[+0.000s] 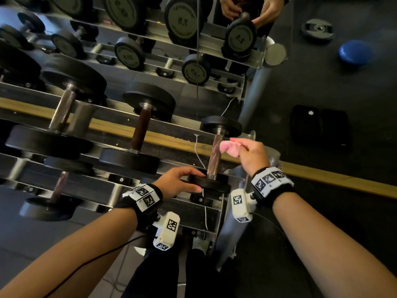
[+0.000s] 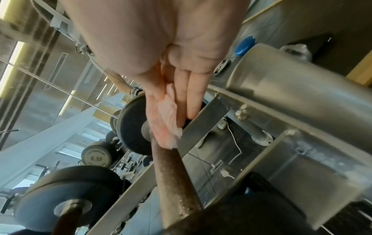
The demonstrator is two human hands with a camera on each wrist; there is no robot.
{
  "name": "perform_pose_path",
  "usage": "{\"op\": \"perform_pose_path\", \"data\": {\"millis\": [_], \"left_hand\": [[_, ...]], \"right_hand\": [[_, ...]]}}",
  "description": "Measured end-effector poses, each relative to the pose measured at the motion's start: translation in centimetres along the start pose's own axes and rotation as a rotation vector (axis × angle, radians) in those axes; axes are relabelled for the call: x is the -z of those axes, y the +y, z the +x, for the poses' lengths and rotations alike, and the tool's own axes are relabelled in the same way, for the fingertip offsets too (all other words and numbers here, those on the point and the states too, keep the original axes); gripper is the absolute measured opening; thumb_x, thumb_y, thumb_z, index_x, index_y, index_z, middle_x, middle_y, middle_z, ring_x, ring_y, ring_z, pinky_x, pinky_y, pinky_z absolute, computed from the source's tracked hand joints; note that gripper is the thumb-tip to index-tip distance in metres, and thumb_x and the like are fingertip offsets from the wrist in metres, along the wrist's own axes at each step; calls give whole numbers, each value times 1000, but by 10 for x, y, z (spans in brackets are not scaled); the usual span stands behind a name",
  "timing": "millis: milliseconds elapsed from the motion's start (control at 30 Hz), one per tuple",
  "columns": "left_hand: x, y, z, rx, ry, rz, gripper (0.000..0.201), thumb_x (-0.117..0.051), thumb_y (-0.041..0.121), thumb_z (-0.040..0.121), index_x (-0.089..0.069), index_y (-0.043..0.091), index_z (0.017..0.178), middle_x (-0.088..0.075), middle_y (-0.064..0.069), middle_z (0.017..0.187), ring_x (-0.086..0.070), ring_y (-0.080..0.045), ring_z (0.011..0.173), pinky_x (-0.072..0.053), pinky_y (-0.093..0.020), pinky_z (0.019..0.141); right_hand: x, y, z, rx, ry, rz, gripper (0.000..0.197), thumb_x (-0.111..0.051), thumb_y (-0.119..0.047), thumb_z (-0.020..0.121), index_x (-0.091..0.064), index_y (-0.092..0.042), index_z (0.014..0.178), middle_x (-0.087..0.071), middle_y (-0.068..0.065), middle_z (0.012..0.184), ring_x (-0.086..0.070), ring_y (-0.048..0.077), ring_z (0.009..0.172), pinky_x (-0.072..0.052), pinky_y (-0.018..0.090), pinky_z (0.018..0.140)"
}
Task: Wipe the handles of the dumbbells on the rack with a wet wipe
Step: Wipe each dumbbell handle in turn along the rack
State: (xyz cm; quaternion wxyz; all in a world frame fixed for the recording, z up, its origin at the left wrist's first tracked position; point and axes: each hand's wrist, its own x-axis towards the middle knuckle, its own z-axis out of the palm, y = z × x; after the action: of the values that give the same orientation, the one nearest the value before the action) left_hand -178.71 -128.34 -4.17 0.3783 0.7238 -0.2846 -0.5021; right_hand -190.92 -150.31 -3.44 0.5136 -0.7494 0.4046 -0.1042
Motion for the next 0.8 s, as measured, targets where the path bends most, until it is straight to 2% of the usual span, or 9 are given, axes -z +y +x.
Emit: {"op": "perform_pose_path", "data": {"millis": [100, 200, 300, 367, 467, 567, 633, 700, 800], "left_hand": [[-2, -1, 1, -19, -3, -52, 36, -80, 10, 79, -72, 21, 112, -67, 5, 111, -62, -7, 104, -50, -23, 92], [-5, -4, 1, -46, 21, -165, 36, -76, -1, 79, -71, 16, 110, -68, 1, 107, -65, 0, 93, -51, -12, 78], [-5, -3, 2, -86, 41, -150, 39, -77, -3, 77, -71, 19, 108, -66, -7, 112, -63, -1, 95, -49, -9, 79], [-4, -2, 3, -104, 41, -135, 39, -78, -3, 75, -72, 22, 105, -63, -9, 113, -63, 2, 94, -48, -7, 78], [-2, -5, 3, -112, 58, -122, 37, -81, 2, 74, -74, 26, 101, -61, -2, 110, -61, 11, 89, -47, -5, 77], [-2, -8, 2, -99, 71, -68, 38, -84, 12, 73, -74, 34, 103, -62, 9, 107, -60, 5, 96, -45, -10, 87], [-2, -10, 3, -88, 82, -71, 40, -85, 15, 72, -74, 36, 104, -65, 9, 108, -61, -3, 102, -44, -17, 96], [-2, -12, 3, -84, 86, -113, 41, -86, 14, 71, -75, 37, 102, -67, 6, 111, -63, -9, 105, -45, -20, 98], [-2, -16, 2, -78, 71, -163, 39, -85, 16, 72, -76, 40, 101, -69, 5, 114, -64, -8, 107, -46, -22, 98]], "right_hand": [[-18, -7, -2, 29, -45, -5, 26, -54, -24, 99, -70, -26, 119, -65, -22, 105, -58, -4, 103, -40, 15, 92], [-27, -2, -22, 98, -124, -10, 25, -56, -25, 98, -70, -33, 117, -60, -37, 101, -53, -22, 99, -36, -2, 86], [-14, 3, -39, 103, -328, -131, 25, -56, -28, 97, -71, -48, 101, -67, -34, 98, -57, -17, 102, -40, 9, 91], [1, 1, -40, 71, -388, -196, 31, -58, -29, 95, -69, -56, 84, -68, -34, 89, -60, -11, 95, -41, 14, 86], [17, -10, -26, 45, -100, -206, 25, -58, -29, 94, -71, -51, 92, -64, -34, 83, -59, -7, 87, -41, 13, 77], [11, -25, -8, 68, 133, -267, 30, -52, -24, 97, -69, -32, 120, -71, -12, 108, -61, 10, 102, -43, 22, 86], [-2, -30, -5, 78, 181, -287, 33, -50, -20, 98, -67, -27, 125, -70, -6, 114, -61, 14, 106, -40, 20, 87], [-14, -28, -12, 88, 157, -321, 33, -48, -21, 100, -65, -27, 127, -68, -9, 105, -60, 8, 94, -41, 17, 80], [-23, -13, -26, 74, 27, -339, 31, -47, -21, 101, -66, -25, 125, -69, -2, 108, -62, 12, 99, -49, 27, 86]]}}
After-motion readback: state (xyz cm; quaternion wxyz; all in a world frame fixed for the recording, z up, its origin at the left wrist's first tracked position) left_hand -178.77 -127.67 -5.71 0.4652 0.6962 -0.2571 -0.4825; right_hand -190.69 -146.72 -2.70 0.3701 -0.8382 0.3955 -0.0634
